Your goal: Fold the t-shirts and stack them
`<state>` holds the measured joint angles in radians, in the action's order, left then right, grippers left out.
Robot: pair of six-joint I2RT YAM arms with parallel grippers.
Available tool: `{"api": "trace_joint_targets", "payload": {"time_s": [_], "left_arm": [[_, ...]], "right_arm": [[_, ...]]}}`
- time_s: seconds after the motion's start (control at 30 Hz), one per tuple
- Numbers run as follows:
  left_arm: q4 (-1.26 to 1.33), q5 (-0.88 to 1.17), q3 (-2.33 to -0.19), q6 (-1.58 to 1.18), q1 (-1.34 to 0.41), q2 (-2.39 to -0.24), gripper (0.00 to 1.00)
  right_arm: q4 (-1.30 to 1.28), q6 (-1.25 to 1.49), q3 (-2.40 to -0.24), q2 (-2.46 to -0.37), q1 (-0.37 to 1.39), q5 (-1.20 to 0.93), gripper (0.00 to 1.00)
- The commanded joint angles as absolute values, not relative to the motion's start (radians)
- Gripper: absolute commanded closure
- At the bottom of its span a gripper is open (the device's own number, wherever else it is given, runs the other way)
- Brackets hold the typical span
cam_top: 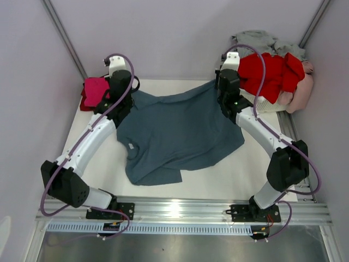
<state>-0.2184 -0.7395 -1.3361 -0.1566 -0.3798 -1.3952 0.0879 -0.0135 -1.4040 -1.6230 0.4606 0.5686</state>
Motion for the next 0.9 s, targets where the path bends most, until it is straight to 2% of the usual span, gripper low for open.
{"api": "trace_joint_targets", "payload": {"time_s": [0.0,0.13,0.2,0.27,0.37,0.43,0.5,0.57,0.6,0.67,0.87], "left_arm": [[-0.213,-0.765,-1.492,-0.126,-0.374,-1.431,0.99],[-0.282,-0.715,-1.56,-0.088,-0.385,-1.376,0.99],[-0.435,-0.696,-1.685,-0.055,-0.391,-1.374,0.99],[-0.543,-0.724,-1.848,-0.02,-0.413,-1.385,0.99],[-0.595,-0.761,-1.882,0.043,-0.434,-1.306,0.99],[-0.7,-0.739,-1.998,0.051,-0.449,-1.284,0.99],[-0.684,-0.849,-2.057,0.198,-0.494,-1.273,0.99],[-0.49,-0.905,-2.002,0.337,-0.589,-1.177,0.99],[-0.438,-0.907,-1.908,0.395,-0.616,-1.136,0.99],[-0.337,-0.845,-1.832,0.399,-0.679,-1.006,0.99],[-0.316,-0.801,-1.79,0.365,-0.712,-0.861,1.0]], "right_arm": [[0.137,-0.052,-1.5,-1.632,0.451,0.571,1.0],[0.108,-0.054,-1.506,-1.56,0.448,0.491,1.0],[0.06,-0.061,-1.528,-1.505,0.448,0.433,1.0],[0.029,-0.069,-1.575,-1.468,0.451,0.41,1.0],[-0.049,-0.089,-1.66,-1.41,0.459,0.364,1.0],[-0.089,-0.112,-1.721,-1.372,0.478,0.35,1.0],[-0.109,-0.126,-1.75,-1.344,0.5,0.35,1.0],[-0.094,-0.121,-1.75,-1.277,0.52,0.315,1.0],[-0.077,-0.115,-1.738,-1.247,0.523,0.299,1.0],[-0.043,-0.1,-1.694,-1.166,0.534,0.275,1.0],[-0.015,-0.081,-1.674,-1.036,0.54,0.262,1.0]]}}
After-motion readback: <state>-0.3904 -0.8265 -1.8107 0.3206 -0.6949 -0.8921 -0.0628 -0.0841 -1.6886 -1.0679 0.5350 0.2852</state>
